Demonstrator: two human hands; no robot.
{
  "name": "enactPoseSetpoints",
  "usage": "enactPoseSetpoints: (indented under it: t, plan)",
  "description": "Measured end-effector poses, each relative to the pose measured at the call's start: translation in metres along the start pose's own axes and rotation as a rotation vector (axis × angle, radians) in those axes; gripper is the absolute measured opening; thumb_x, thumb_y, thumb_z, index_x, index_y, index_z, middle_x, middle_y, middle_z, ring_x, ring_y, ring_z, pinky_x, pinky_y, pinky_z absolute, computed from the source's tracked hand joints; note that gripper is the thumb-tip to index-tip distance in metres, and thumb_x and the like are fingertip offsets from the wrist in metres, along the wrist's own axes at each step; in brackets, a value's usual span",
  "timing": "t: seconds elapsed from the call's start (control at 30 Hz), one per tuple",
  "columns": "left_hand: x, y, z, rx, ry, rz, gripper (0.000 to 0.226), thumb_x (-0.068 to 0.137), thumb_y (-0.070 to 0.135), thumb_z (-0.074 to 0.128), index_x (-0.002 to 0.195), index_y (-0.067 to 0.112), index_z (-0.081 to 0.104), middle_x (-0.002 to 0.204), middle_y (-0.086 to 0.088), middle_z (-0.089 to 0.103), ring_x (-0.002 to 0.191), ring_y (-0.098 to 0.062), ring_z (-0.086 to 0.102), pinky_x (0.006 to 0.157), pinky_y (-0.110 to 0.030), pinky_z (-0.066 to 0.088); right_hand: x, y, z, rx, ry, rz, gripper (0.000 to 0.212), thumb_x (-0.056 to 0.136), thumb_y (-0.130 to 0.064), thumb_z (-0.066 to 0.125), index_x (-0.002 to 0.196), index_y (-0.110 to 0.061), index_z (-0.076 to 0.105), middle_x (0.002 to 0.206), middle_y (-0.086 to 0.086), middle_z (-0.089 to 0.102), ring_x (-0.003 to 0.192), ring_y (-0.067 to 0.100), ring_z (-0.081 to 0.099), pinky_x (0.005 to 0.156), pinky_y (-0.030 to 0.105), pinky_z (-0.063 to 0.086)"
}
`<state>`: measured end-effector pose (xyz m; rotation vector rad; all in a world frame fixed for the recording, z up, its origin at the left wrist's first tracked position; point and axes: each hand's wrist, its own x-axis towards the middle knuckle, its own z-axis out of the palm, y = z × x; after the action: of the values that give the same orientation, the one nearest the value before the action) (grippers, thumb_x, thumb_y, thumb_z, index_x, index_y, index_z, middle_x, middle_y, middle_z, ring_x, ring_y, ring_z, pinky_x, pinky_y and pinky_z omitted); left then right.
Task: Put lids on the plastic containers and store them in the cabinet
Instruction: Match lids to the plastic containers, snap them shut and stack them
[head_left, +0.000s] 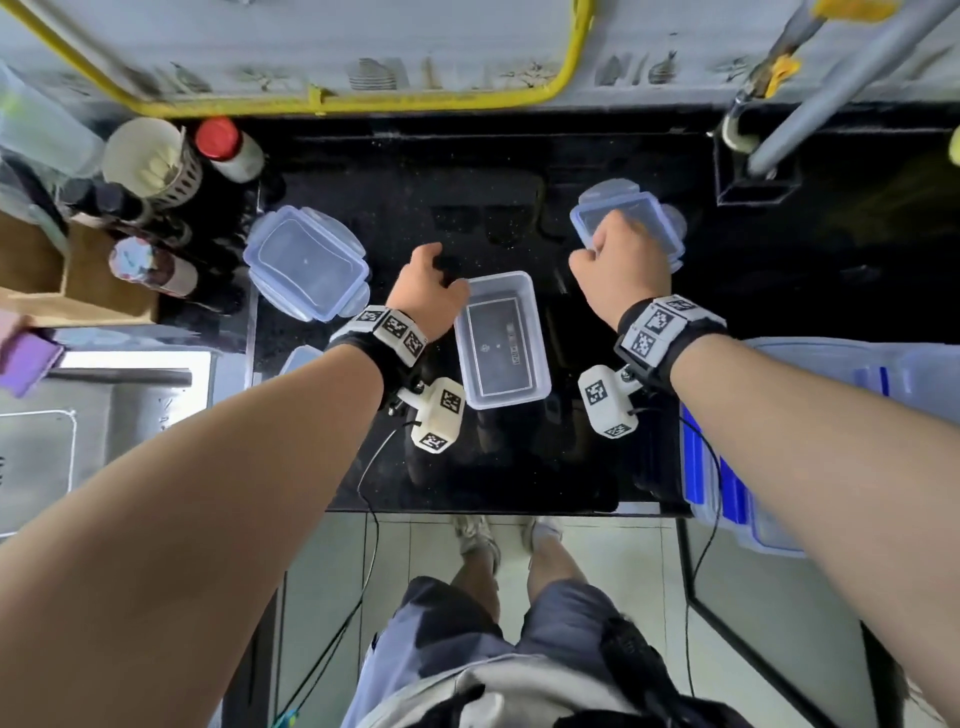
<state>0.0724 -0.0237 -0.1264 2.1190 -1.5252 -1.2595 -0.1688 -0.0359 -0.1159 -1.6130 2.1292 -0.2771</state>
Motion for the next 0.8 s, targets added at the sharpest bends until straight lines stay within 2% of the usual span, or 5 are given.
enactPoseSetpoints:
  t: [0.17,0.4,0.5,0.6,0.8]
  plan:
    - [-0.004,0.023,-0.023,0.033,0.094,0.107,0.076,0.096,0.032,0.068,0.161,0.017,0.031,0.159,-0.013,0.042,0.143,-0.026,0.048,0.115,-0.037,0.044,0.002,-0.02,-0.035,0.295,0.147,-0.218,0.01,0.095,-0.012,0.056,0.099,-0.003,0.056,0.09,0.014,0.063,0.082,0.031,0.057,0.072,0.04,0.047]
    - [-0.027,0.048,-0.059,0.073,0.274,0.331,0.083,0.092,0.038,0.072,0.161,0.023,0.03,0.164,-0.007,0.034,0.151,-0.028,0.032,0.124,-0.041,0.028,-0.006,-0.047,-0.047,0.523,-0.015,-0.337,0.01,0.105,-0.017,0.051,0.109,-0.013,0.058,0.092,-0.018,0.058,0.092,0.013,0.058,0.079,0.021,0.044]
    - [-0.032,0.049,-0.072,0.064,0.237,0.346,0.046,0.091,0.042,0.07,0.133,0.031,0.055,0.123,0.009,0.064,0.112,-0.01,0.062,0.093,-0.026,0.046,-0.012,-0.056,-0.042,0.637,-0.082,-0.313,0.012,0.105,-0.019,0.052,0.099,-0.029,0.055,0.095,-0.01,0.063,0.09,0.016,0.064,0.087,0.034,0.051]
    - [-0.034,0.046,-0.078,-0.036,0.194,0.311,0.016,0.094,0.033,0.068,0.09,0.029,0.054,0.079,0.015,0.063,0.061,0.006,0.058,0.059,-0.012,0.046,-0.017,-0.066,-0.043,0.71,-0.107,-0.207,0.013,0.103,-0.027,0.058,0.097,-0.038,0.056,0.098,-0.011,0.066,0.091,0.008,0.065,0.089,0.035,0.056]
    - [-0.043,0.035,-0.068,-0.74,-0.003,0.052,0.017,0.102,0.014,0.059,0.09,0.013,0.047,0.077,-0.007,0.062,0.062,-0.023,0.059,0.071,-0.045,0.055,-0.037,-0.064,-0.032,0.998,-0.53,0.107,0.023,0.104,-0.035,0.066,0.113,-0.014,0.061,0.107,0.013,0.068,0.099,0.031,0.071,0.09,0.049,0.066]
